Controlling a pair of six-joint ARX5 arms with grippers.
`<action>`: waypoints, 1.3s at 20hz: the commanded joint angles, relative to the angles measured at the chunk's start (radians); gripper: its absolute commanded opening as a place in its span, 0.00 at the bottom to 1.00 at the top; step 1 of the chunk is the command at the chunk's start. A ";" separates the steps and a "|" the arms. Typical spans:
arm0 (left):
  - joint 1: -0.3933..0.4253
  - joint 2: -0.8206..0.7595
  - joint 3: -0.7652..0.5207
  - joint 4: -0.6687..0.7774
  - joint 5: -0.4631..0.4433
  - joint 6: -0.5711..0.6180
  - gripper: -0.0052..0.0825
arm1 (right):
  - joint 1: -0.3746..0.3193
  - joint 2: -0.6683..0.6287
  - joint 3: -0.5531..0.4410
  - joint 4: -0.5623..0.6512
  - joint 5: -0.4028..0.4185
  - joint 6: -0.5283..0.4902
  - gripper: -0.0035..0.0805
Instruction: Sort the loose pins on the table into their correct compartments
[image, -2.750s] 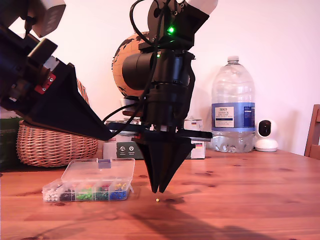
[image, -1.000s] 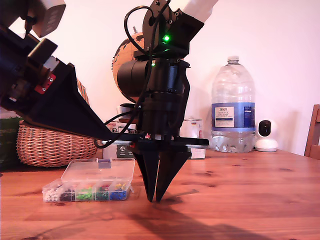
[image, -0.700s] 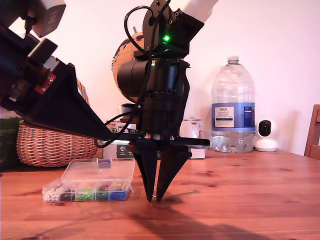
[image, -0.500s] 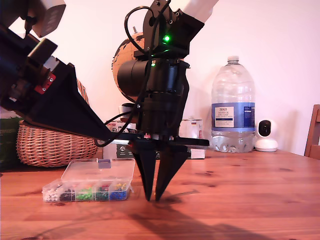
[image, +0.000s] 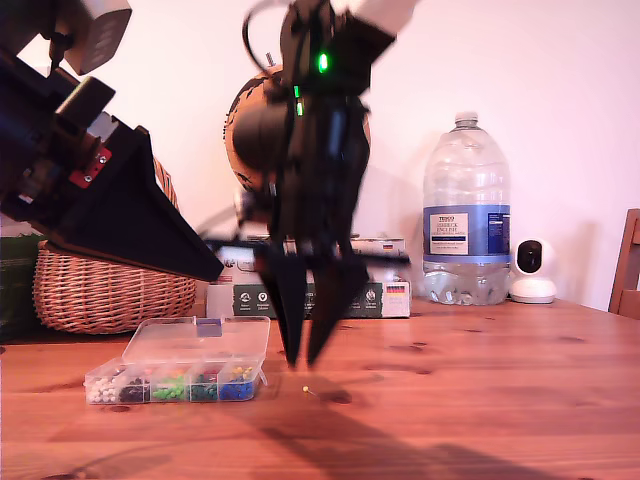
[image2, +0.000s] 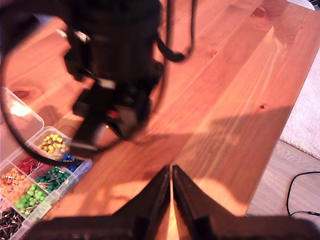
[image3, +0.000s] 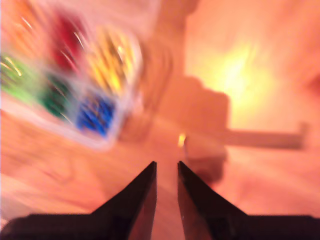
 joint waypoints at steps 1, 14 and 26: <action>-0.001 0.011 -0.019 0.004 0.002 0.004 0.03 | -0.013 0.016 -0.005 -0.020 0.029 -0.009 0.18; -0.001 0.011 -0.019 0.025 0.002 0.000 0.03 | -0.016 0.018 -0.005 -0.060 0.029 -0.092 0.19; -0.001 0.011 -0.019 0.025 0.002 0.000 0.03 | 0.014 0.052 -0.005 -0.014 0.019 -0.092 0.19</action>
